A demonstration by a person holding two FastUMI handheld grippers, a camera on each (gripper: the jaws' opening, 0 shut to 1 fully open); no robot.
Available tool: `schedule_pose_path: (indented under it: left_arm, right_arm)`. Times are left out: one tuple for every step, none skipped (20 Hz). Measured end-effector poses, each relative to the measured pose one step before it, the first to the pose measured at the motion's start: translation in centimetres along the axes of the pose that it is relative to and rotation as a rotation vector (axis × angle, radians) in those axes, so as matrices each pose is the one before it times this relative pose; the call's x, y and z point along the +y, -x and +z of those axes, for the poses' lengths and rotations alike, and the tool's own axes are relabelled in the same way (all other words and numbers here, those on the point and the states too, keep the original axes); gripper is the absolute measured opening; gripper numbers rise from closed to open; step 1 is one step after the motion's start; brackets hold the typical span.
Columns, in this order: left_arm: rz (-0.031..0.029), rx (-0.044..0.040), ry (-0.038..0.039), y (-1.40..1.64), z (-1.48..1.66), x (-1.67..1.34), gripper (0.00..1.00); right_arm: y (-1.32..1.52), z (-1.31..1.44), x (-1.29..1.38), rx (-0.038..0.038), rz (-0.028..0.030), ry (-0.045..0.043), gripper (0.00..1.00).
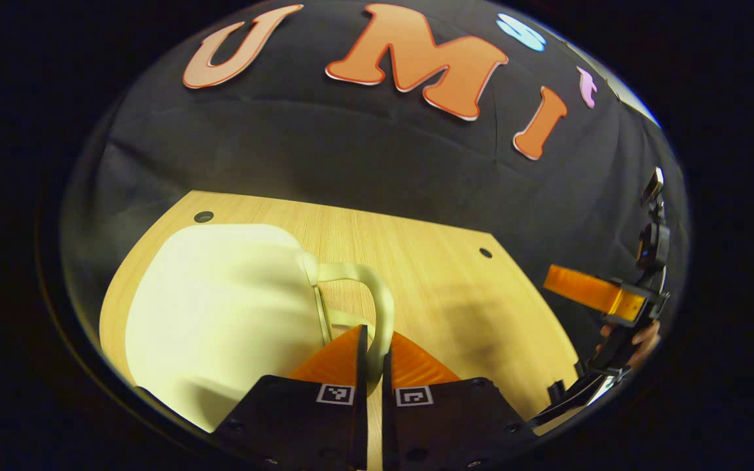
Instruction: First open the suitcase, pack the skin care products into it, and then close the suitcase.
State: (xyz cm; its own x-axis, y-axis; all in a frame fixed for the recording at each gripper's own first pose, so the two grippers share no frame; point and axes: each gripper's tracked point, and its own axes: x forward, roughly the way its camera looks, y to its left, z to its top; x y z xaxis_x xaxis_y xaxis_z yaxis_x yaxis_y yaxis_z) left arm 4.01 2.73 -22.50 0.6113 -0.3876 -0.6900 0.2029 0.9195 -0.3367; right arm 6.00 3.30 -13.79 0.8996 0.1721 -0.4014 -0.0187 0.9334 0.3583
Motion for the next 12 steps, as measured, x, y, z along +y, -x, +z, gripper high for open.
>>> schedule_pose_path:
  left_arm:
    - [0.01305,0.01129,-0.01955,-0.560,-0.488,-0.088,0.08]
    - [0.00691,0.01414,-0.01342,-0.542,-0.567,-0.107,0.08]
    - [0.00583,0.01494,-0.01084,0.156,-0.351,-0.071,0.09]
    - [0.00700,0.01562,-0.01227,-0.188,-0.375,0.090,0.17]
    - [-0.00816,0.01267,-0.00171,0.075,-0.249,-0.408,0.16]
    - [-0.02273,0.00024,0.01326,-0.124,-0.054,-0.580,0.29]
    - [-0.02929,-0.01878,0.02206,0.038,0.349,-0.732,0.33]
    - [-0.03047,-0.02654,0.02000,-0.160,0.049,-0.858,0.41]
    - [-0.01070,-0.02724,-0.00744,-0.139,0.543,-0.660,0.42]
    - [0.01597,-0.01960,-0.02929,0.281,0.903,0.007,0.65]
    - [0.00809,-0.02164,-0.02959,-0.147,0.483,-0.006,0.80]
    - [0.01012,-0.02500,-0.01902,0.125,0.563,-0.031,0.82]
  right_arm:
    - [0.044,-0.066,-0.028,-0.00111,0.00203,0.00256,0.95]
    - [0.053,-0.013,-0.188,0.00025,-0.00541,0.00228,0.95]
    - [0.003,-0.118,-0.125,-0.00052,0.00057,-0.00078,0.95]
    - [0.192,-0.073,-0.192,0.00067,-0.00372,-0.00260,0.95]
    - [0.092,-0.039,-0.192,-0.00153,-0.00154,-0.00282,0.95]
    - [0.256,0.046,-0.183,-0.00515,-0.00440,-0.00156,0.95]
    - [0.342,0.528,-0.026,-0.01476,-0.00974,0.00445,0.95]
    - [0.156,0.657,0.009,-0.02404,-0.00981,0.00704,0.96]
    - [0.011,0.773,-0.036,-0.03075,-0.01078,0.01088,0.95]
    - [0.173,0.545,0.087,-0.01701,-0.00455,0.01165,0.95]
    - [0.145,0.352,0.100,-0.01527,-0.00418,0.01128,0.95]
    - [0.102,0.386,0.223,-0.01292,-0.00098,0.01140,0.95]
